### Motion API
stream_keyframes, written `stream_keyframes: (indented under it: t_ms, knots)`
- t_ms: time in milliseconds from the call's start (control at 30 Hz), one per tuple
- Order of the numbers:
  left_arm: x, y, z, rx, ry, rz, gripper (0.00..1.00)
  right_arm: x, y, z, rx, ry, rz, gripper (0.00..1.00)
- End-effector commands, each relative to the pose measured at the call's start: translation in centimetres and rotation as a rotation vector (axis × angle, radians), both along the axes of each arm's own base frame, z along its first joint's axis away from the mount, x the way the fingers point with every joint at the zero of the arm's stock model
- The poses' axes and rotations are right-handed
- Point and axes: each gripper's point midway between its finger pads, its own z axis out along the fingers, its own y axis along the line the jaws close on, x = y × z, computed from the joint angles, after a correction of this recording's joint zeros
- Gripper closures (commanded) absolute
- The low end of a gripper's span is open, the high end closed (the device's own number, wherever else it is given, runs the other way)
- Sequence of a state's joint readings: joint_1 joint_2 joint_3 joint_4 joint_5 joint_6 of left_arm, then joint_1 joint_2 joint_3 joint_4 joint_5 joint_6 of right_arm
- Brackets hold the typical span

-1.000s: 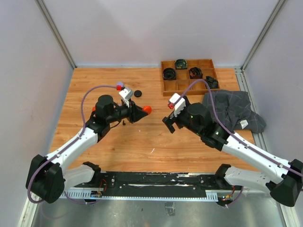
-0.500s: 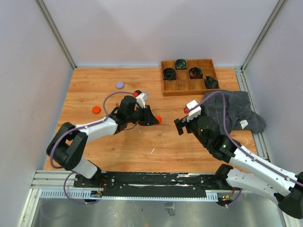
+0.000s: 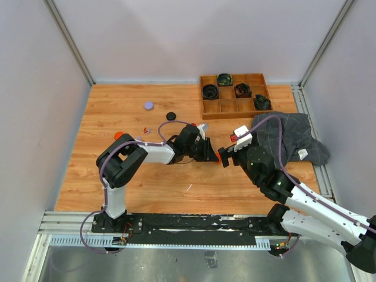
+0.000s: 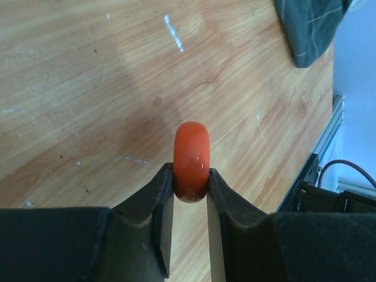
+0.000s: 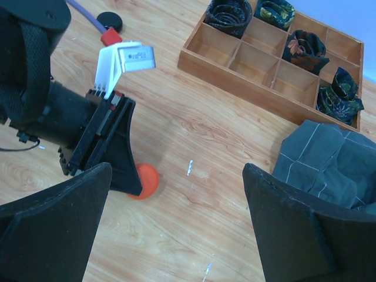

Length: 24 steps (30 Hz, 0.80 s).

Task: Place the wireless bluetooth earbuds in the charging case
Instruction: Place the charging case at the center of the board.

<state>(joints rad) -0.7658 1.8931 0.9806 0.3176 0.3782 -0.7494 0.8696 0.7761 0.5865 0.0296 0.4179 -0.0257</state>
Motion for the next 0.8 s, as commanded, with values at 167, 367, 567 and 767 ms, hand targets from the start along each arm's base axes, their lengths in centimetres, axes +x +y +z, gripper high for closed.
stream_keyframes:
  t_ms: [167,367,567,767]
  knots:
    - [0.9,0.7,-1.7,0.086,-0.004,0.089,0.66,0.5,-1.4,0.5,0.018,-0.030,-0.075,0.05]
    - [1.3,2.2,-1.3,0.160,-0.040,0.124,0.46,0.5,-1.3,0.5,0.013,-0.024,-0.073,0.06]
    - [2.7,5.5,1.2,0.267,-0.117,0.214,0.34,0.5,-1.4,0.8,0.015,-0.027,-0.077,0.05]
    - [5.0,11.4,3.9,0.368,-0.164,0.336,0.27,0.4,-1.5,0.6,0.012,-0.023,-0.076,0.05]
